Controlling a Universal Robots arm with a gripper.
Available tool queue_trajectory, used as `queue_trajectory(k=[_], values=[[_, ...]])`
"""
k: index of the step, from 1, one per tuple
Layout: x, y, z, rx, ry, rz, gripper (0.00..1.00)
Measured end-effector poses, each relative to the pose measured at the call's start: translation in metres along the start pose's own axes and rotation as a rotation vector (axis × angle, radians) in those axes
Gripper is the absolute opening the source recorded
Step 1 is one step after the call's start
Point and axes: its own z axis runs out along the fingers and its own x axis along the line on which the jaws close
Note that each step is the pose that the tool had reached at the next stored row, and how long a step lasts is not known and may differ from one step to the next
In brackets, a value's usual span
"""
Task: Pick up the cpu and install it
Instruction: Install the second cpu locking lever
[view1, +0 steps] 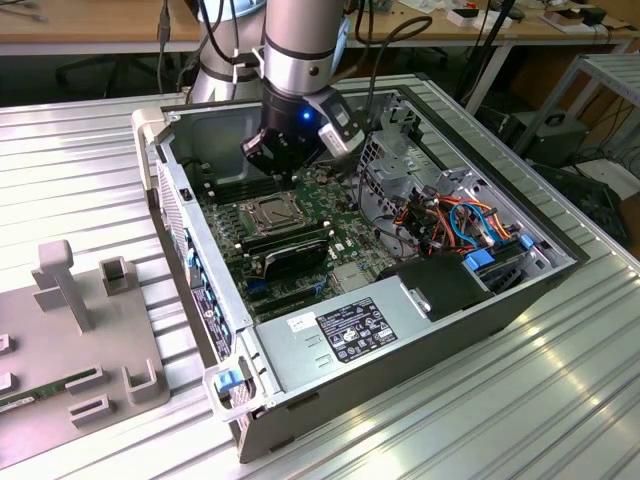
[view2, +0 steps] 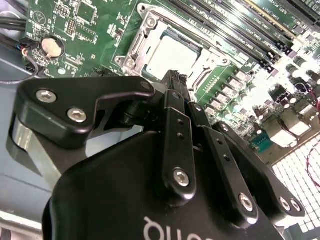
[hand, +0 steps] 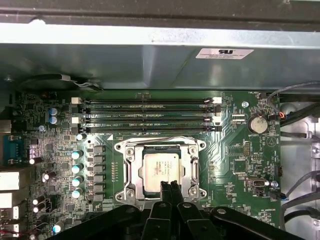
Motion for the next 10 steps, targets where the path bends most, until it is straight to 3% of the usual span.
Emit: queue_trajectory(k=[5,10], values=[[-0.0003,0.0002,-0.0049,0.0002,0.0,0.0,0.11],[-0.0003,-0.0016,-0.0051,0.0002,0.0,0.0,0.11]])
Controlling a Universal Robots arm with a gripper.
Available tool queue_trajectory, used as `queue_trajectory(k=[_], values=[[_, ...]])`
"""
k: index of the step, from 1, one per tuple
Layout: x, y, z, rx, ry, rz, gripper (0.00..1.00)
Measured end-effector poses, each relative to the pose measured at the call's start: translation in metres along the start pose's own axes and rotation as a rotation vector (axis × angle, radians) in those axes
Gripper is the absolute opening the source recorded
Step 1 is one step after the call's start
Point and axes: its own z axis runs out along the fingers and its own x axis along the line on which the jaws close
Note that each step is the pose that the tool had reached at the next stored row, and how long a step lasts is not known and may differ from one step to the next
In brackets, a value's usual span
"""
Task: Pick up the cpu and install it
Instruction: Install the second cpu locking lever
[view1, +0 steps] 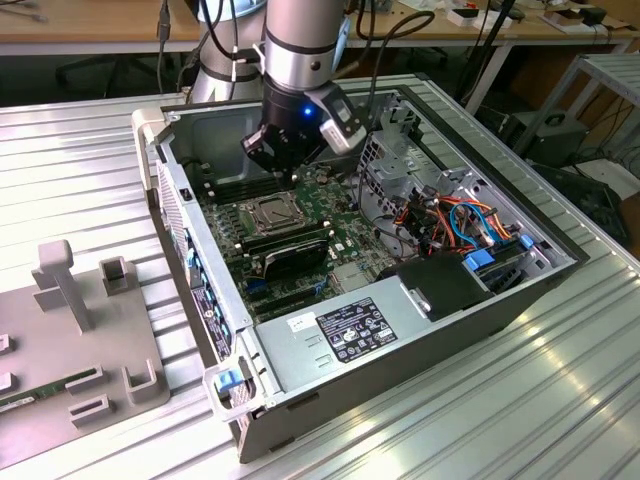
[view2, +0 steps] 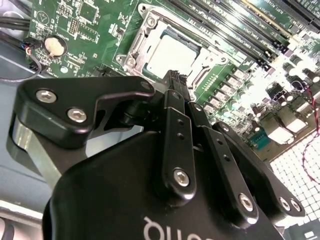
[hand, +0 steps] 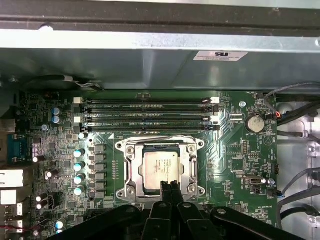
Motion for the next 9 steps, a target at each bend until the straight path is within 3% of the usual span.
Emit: queue_trajectory(k=[9], values=[[-0.0001,-0.0157,-0.0006,0.0,0.0,0.0,0.11]])
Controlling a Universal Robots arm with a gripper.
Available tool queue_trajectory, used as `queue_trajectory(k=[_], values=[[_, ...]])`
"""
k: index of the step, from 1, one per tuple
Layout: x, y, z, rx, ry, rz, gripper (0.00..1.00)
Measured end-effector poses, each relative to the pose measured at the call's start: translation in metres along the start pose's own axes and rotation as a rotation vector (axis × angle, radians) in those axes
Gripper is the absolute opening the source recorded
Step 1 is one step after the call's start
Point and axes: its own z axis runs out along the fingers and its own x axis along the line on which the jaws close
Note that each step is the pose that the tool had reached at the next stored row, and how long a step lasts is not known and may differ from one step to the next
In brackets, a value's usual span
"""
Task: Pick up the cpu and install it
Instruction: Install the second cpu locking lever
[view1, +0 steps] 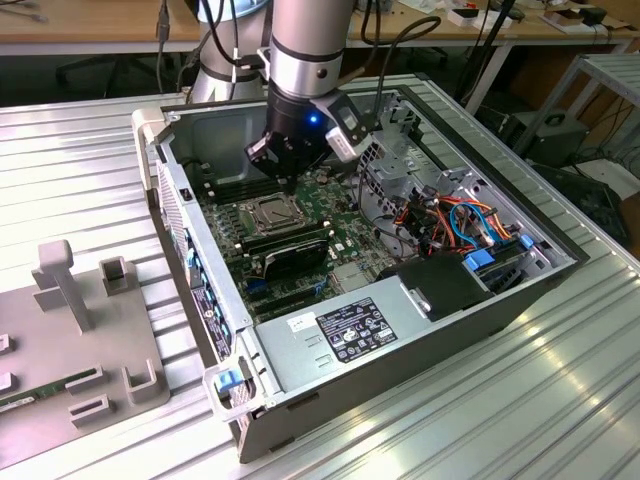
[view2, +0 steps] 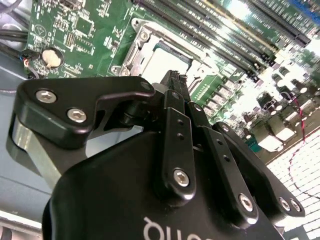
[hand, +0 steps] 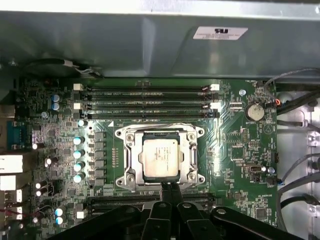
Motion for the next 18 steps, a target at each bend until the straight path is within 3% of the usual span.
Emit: queue_trajectory(k=[8,13,18], values=[[0.0016,-0.0135,-0.0007,0.0,0.0,0.0,0.11],[0.0096,-0.014,0.0,-0.0001,-0.0013,0.0,0.11],[0.0127,-0.0145,0.0014,0.0002,-0.0011,0.0,0.11]])
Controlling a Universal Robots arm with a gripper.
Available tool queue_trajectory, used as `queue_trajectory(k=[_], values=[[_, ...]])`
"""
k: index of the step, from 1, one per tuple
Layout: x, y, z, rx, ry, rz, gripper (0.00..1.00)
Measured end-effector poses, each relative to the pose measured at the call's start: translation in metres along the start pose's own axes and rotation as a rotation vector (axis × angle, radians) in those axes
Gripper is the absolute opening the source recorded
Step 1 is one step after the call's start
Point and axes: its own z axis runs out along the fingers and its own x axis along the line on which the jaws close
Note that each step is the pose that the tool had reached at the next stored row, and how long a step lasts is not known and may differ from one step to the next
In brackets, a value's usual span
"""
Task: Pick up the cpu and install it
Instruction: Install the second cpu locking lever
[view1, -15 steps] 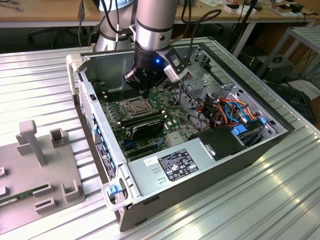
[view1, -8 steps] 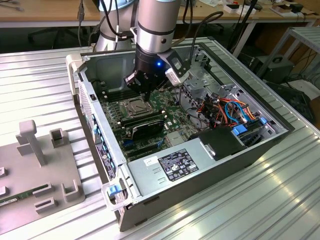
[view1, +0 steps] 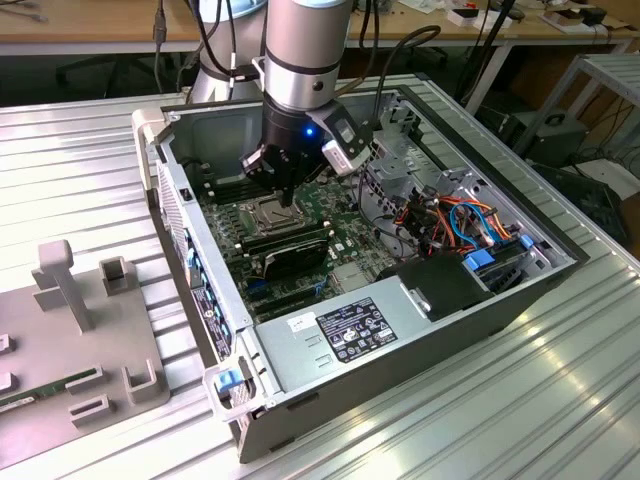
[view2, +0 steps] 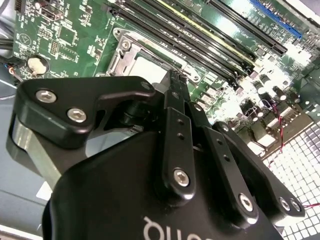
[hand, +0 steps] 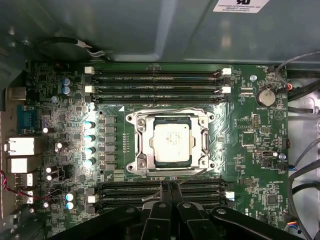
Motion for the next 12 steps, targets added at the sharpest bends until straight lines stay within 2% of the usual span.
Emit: queue_trajectory(k=[9,12], values=[[0.0001,0.0001,0.0005,-0.0002,-0.0001,0.0,0.11],[0.0002,0.0,0.0023,-0.0001,0.0038,0.0,0.11]])
